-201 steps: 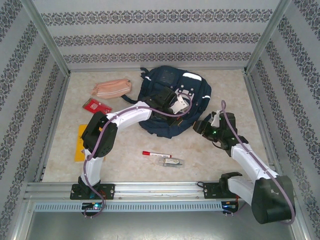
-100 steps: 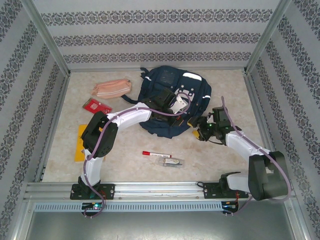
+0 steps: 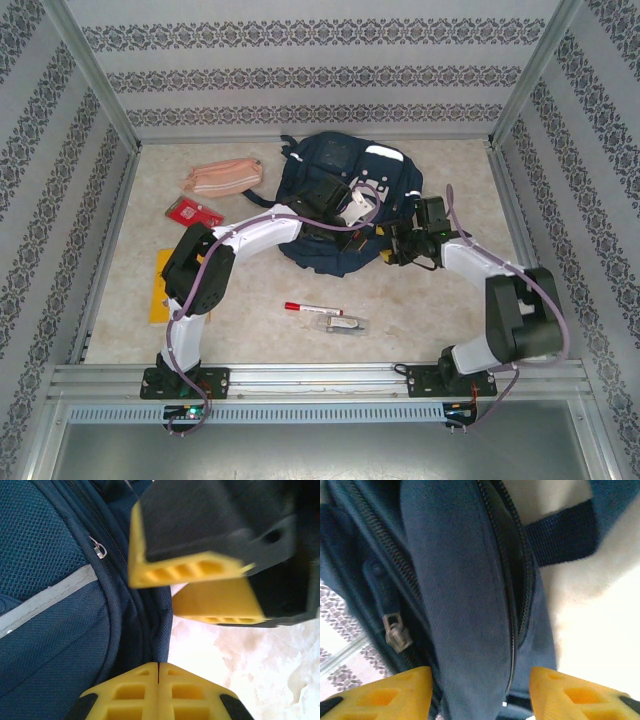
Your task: Pack books, pencil case, and school supplies into a backpack
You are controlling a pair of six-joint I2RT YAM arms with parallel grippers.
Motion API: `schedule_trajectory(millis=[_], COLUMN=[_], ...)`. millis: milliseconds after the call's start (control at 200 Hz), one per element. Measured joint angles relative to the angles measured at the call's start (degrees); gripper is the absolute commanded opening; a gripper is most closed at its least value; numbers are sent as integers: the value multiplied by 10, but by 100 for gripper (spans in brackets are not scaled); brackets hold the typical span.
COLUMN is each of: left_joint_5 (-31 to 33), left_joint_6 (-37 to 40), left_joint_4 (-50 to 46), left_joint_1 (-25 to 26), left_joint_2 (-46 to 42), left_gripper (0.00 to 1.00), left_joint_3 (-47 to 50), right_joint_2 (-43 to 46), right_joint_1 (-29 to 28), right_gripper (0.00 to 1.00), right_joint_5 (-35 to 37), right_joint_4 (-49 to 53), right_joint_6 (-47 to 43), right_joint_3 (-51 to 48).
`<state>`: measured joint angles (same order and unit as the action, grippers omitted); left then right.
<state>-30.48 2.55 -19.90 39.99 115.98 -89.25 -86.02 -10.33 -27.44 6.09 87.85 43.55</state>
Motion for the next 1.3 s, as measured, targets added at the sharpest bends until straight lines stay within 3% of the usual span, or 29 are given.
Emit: schedule_trajectory(millis=[105,195,350,625,909,1299], left_joint_5=[2,7,25,112,191,249], left_joint_6=[0,-3,-33,-184,-311,-382], left_joint_4=[0,0,4,10,-3,-13], left_joint_1=[0,-5,-11,-7,45,72], left_joint_2=[0,-2,-46,-193,-133,-88], left_gripper=[0,39,56,53,50,49], left_joint_3=[0,0,16,109,129,98], right_joint_2=[-30,-33,-33,-21,-18,-18], right_joint_1=[-19,-30,-41,-54,-63,-82], right_gripper=[9,5,2,3,3,2], right_joint_5=[1,11,17,27,28,30], right_joint_4=[-35,-44,-36,-16,0,14], right_joint_6=[37,64,93,124,127,127], right_joint_3=[4,7,28,65,84,93])
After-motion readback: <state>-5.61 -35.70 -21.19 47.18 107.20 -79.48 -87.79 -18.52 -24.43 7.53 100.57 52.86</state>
